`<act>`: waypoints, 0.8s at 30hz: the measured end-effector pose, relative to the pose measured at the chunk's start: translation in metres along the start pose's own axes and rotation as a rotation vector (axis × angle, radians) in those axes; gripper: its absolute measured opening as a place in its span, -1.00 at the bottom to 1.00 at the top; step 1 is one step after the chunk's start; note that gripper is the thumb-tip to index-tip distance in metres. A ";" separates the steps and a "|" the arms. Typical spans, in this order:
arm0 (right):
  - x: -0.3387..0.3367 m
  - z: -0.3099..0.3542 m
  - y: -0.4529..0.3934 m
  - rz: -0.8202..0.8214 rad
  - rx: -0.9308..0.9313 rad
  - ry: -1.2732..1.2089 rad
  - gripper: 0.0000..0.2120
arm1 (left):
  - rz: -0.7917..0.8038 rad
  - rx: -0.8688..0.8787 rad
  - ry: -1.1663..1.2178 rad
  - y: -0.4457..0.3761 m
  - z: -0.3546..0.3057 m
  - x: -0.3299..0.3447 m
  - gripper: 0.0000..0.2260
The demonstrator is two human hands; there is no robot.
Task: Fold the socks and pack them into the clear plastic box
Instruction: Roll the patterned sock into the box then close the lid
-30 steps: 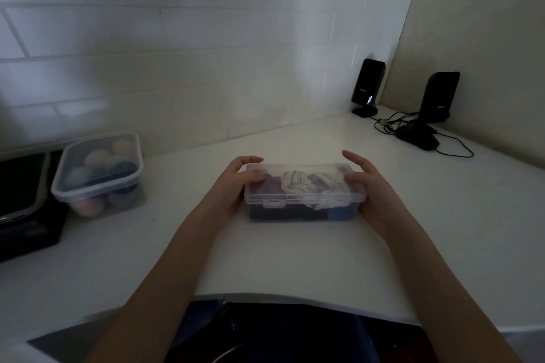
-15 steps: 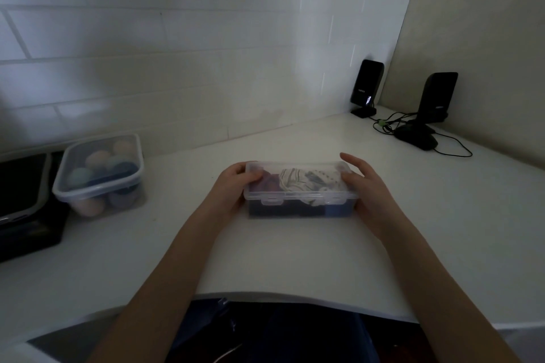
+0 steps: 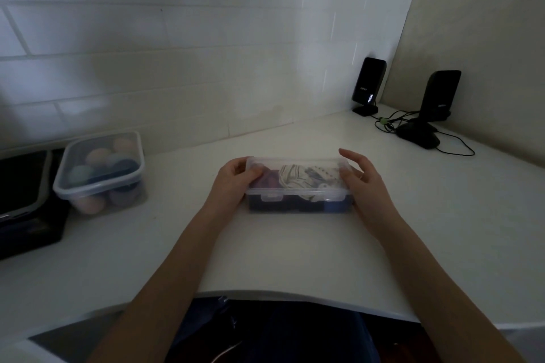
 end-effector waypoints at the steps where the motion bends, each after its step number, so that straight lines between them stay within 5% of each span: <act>1: 0.000 0.000 0.000 0.004 -0.016 0.015 -0.73 | 0.003 0.004 -0.018 0.000 -0.001 -0.001 -0.67; 5: 0.005 0.002 0.003 -0.120 -0.108 0.111 -0.77 | -0.074 0.107 -0.193 0.004 -0.007 -0.001 -0.68; 8: 0.006 0.004 0.005 -0.285 -0.206 0.315 -0.82 | -0.208 0.497 -0.459 0.012 -0.015 -0.003 -0.76; 10: 0.005 0.007 0.009 -0.257 -0.351 0.517 -0.79 | -0.079 0.656 -0.588 0.016 -0.016 -0.001 -0.69; 15: 0.005 0.009 0.017 0.016 -0.406 0.810 -0.58 | 0.293 0.703 -0.809 0.023 -0.005 -0.002 -0.45; 24: 0.010 0.013 0.012 0.034 -0.375 0.920 -0.54 | 0.291 0.701 -0.961 0.024 -0.010 -0.002 -0.48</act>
Point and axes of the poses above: each hand's wrist, its own y-axis away from the middle knuckle, its own x-axis out of the palm, z = x × y, the point moved 1 cm from there along -y, towards the middle knuckle, and after that the axes turned 9 degrees about x, right-handed, at the moved point
